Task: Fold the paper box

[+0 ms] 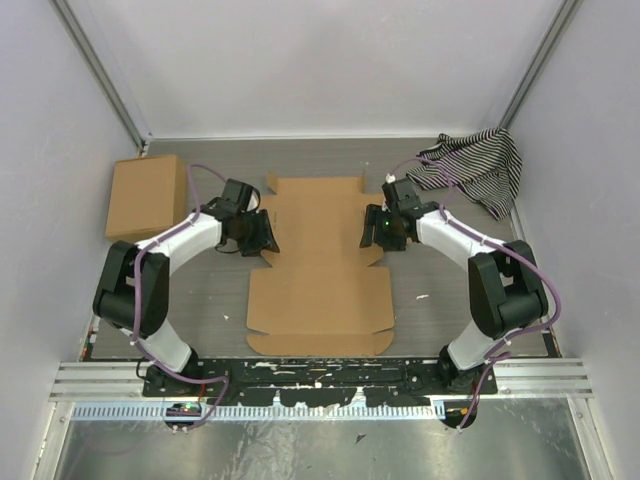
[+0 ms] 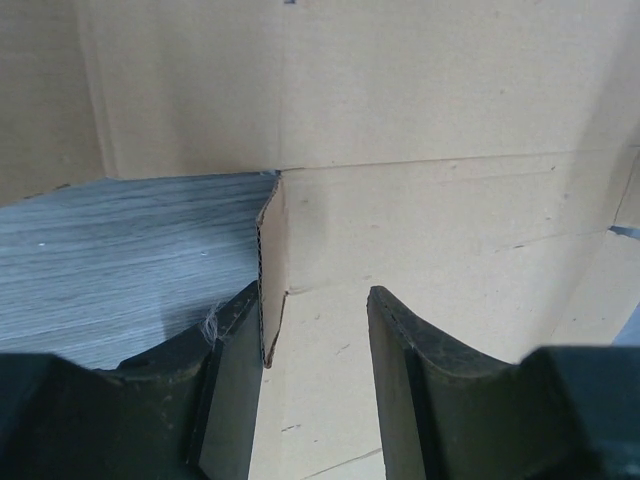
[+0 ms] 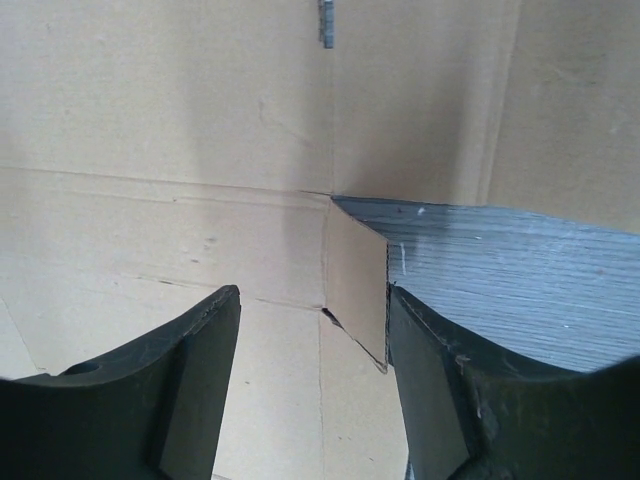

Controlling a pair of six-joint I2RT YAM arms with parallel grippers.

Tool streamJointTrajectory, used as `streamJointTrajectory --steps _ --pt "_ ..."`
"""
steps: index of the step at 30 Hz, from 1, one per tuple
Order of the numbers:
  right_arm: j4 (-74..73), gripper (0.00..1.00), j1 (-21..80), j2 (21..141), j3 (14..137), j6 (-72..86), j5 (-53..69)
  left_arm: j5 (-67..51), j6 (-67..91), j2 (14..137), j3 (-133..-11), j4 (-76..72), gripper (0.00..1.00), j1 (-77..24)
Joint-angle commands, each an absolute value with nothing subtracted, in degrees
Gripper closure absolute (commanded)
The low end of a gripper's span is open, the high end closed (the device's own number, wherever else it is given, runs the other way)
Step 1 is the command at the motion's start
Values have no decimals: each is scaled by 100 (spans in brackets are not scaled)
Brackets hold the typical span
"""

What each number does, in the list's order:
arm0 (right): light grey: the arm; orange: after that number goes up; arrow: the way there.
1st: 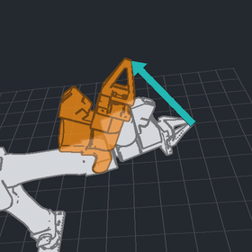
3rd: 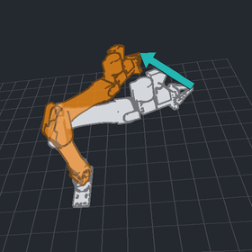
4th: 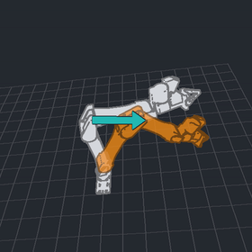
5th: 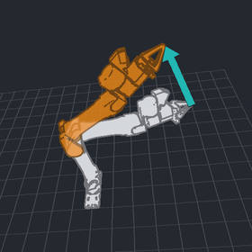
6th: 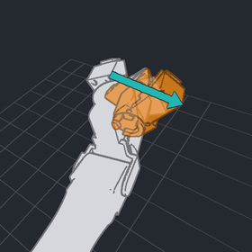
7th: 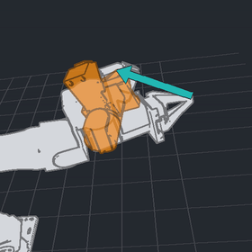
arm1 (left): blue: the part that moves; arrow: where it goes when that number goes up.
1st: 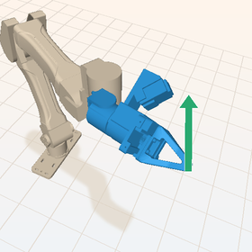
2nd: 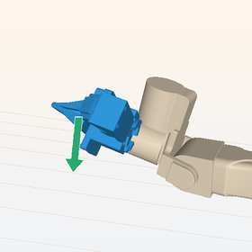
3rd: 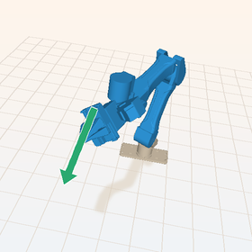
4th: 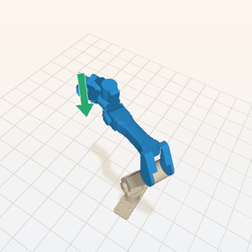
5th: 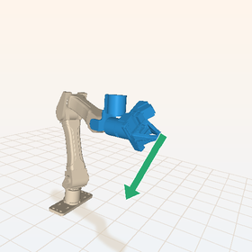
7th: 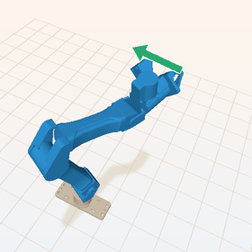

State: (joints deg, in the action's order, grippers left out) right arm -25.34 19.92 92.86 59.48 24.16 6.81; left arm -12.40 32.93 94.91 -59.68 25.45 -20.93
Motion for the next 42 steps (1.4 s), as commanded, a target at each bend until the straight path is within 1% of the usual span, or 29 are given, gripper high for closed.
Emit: streamJointTrajectory --steps 1,10,24,31,42 --pt "-2443 35 2190 9218 6247 2470 753 -1185 3383 9504 -6203 2585 49 -2265" --pt "-2399 35 2598 9629 6427 2544 593 -1212 3443 9999 -6352 2467 49 -2464" --pt "-2501 36 3102 10185 6716 2627 223 -1166 3494 10281 -6598 2467 49 -2767" --pt "-2678 38 3234 10628 6891 2670 21 -1114 3465 10430 -6642 2541 49 -2818" --pt "-2655 38 3278 10800 6925 2768 33 -960 3284 10410 -6935 2979 49 -2839"
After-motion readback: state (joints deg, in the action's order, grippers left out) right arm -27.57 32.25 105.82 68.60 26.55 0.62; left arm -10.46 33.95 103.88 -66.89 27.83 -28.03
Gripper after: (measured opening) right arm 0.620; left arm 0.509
